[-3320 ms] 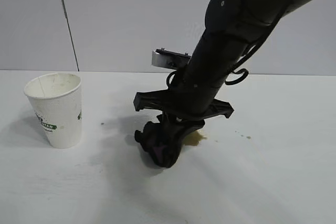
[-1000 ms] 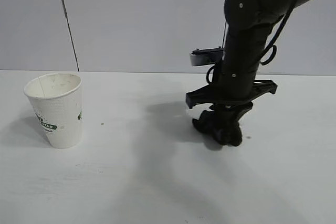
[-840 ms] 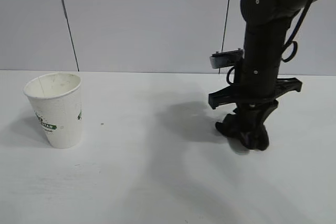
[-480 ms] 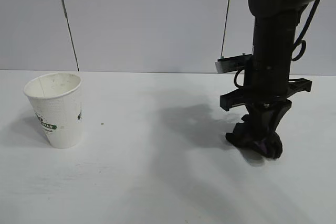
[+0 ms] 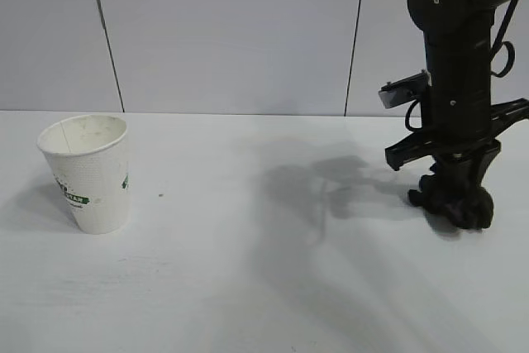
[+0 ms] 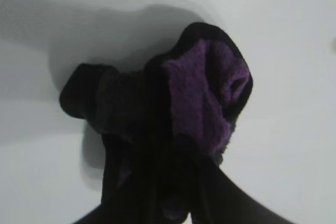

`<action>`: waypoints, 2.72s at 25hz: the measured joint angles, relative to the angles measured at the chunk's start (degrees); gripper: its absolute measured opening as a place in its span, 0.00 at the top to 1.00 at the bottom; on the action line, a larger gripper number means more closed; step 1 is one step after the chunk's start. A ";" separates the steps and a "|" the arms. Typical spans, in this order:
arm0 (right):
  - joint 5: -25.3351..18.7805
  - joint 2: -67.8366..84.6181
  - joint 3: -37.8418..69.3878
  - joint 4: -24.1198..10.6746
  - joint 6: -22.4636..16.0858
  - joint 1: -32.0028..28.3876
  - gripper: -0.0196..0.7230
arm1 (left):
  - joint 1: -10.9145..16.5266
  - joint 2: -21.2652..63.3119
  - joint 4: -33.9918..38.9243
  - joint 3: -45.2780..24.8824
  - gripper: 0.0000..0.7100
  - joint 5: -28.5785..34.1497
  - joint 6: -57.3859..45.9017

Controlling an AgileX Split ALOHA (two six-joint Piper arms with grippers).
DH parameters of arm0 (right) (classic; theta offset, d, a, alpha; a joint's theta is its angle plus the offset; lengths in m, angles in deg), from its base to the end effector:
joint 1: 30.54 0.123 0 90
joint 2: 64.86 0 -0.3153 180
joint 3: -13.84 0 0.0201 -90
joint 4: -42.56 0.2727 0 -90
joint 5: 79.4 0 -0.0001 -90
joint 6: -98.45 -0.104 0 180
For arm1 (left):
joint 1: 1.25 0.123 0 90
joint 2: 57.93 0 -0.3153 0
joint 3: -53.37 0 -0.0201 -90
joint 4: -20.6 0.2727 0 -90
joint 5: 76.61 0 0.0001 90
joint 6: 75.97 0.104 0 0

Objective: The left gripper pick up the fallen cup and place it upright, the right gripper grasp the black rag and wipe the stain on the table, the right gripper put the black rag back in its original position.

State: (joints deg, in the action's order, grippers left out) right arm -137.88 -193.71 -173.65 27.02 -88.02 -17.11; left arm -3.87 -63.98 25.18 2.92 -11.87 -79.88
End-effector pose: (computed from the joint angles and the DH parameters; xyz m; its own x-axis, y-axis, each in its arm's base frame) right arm 0.4364 0.0798 0.1426 -0.9650 -0.2619 -0.0123 -0.2522 0.9402 -0.2288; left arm -0.0082 0.0079 0.2697 -0.5162 -0.0104 -0.8564 -0.0337 0.9994 0.0082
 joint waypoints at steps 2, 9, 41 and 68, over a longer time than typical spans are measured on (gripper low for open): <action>0.45 0.00 0.00 -0.33 0.30 0.00 0.87 | 0.00 0.00 0.00 0.00 0.02 0.00 0.00; -1.43 0.00 0.00 -5.60 -3.92 -4.62 0.87 | 0.00 0.00 0.00 0.00 0.02 0.00 0.00; 1.65 -0.63 -2.62 3.25 -0.53 5.02 0.87 | 0.00 0.00 0.00 0.00 0.02 0.00 0.00; 4.22 14.10 -2.68 5.90 -2.90 -2.04 0.25 | 0.00 0.00 0.00 0.00 0.02 0.00 0.00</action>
State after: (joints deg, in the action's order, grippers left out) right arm -133.66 -179.60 -176.33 32.92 -90.92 -19.14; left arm -3.87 -63.98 25.18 2.92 -11.87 -79.88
